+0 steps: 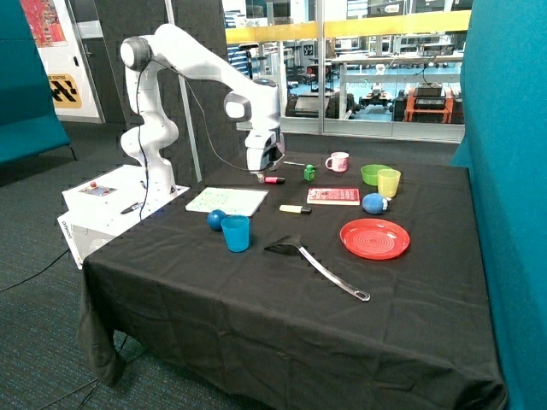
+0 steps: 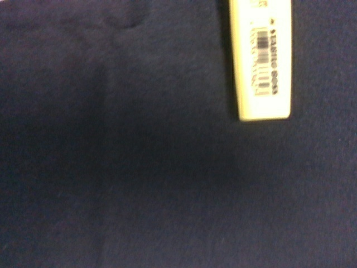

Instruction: Put a highlighter on each book

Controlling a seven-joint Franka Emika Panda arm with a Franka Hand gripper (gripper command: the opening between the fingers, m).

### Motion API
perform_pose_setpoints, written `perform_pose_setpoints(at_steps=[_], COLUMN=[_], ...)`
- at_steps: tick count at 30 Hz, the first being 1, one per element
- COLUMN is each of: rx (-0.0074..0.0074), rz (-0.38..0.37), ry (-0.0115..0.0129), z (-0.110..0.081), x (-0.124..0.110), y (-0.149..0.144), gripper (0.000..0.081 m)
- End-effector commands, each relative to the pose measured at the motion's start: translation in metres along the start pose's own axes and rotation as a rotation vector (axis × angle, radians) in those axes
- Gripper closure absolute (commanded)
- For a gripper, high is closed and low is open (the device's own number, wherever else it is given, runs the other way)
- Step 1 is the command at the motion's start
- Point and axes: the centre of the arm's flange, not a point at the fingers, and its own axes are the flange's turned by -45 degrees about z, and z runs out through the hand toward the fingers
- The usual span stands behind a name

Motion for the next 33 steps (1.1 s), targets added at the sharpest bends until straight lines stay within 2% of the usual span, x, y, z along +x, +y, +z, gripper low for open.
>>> perform_pose_setpoints(at_steps=[1,6,14,19,28,33], rx=[0.0002,0.0002,0.0002,0.0002,0.0001,0.0001], rz=[0.046,0.062,0.054,0.055,0.037,0.031], ry=[0.0006,0.0006,0.0006,0.0006,0.0006,0.0006], z=[0.02,0.033,0.047,0.051,0.052,0.054], x=[0.018,0.024,0.022,0.022,0.026,0.031], y=[0.01,0.013,0.009,0.008,0.01,0.013], gripper=[0.0514,0.0539,0.0702,0.0743,0.0647,0.0536])
